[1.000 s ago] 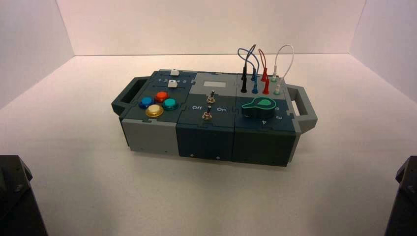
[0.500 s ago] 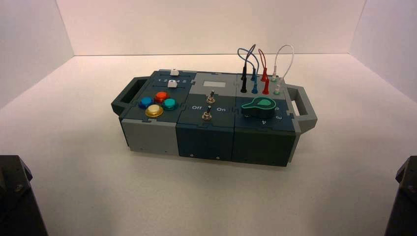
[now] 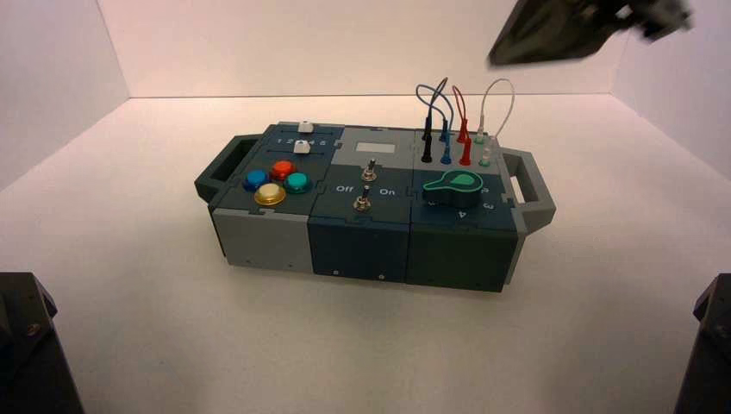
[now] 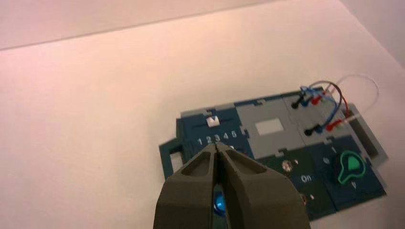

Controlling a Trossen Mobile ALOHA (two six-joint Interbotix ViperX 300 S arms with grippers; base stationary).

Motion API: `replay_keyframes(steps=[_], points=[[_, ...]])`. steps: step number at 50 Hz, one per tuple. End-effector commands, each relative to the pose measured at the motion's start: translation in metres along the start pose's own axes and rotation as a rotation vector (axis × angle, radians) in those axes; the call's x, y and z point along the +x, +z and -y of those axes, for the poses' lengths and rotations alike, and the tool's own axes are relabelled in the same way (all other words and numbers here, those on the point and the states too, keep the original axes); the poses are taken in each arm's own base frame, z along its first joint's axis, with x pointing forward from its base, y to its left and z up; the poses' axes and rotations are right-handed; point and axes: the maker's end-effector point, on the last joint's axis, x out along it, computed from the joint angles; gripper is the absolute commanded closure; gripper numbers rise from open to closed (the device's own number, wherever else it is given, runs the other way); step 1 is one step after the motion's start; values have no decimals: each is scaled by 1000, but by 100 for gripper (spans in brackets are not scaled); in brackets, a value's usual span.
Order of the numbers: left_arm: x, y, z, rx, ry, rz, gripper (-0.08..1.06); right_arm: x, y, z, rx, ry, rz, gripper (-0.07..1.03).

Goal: Turn the knob to position 6.

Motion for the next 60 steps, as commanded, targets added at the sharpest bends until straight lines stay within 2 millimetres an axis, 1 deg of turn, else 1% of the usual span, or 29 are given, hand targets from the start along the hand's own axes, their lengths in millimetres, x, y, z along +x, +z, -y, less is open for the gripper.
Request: replay_keyframes(steps=[1,5,11,20,26,30,39,47,52,60], points=[[-1,9,3,-4,-6,13,101,18,-3,-20,-18,33,-81,99],[0,7,2,-6,-6,5,101,29,-12,-27,-36,38,-135,99],[1,4,2,-6,-4,-11,101,43,-20,-25,-34,22,-182,99],[2,-7,2,-8,-1,-60,101,53,-30,-20,-27,0,-231,99],[3,-14,4,-7,-8,-86,101,55,-33,-19,-26,-6,-243,99],[4,-17,11,-10,-31,-93,101,57,-35,-18,-24,-10,-253,99],[11,-30,33,25,-92,-152,101,63,-40,-16,-13,-19,-279,99],[18,-51,52,70,-134,-246,101,66,-47,-16,1,-22,-303,99],[22,-63,60,91,-147,-296,101,67,-49,-16,6,-23,-308,99],[26,-71,67,106,-159,-332,101,70,-51,-16,21,-27,-322,99]])
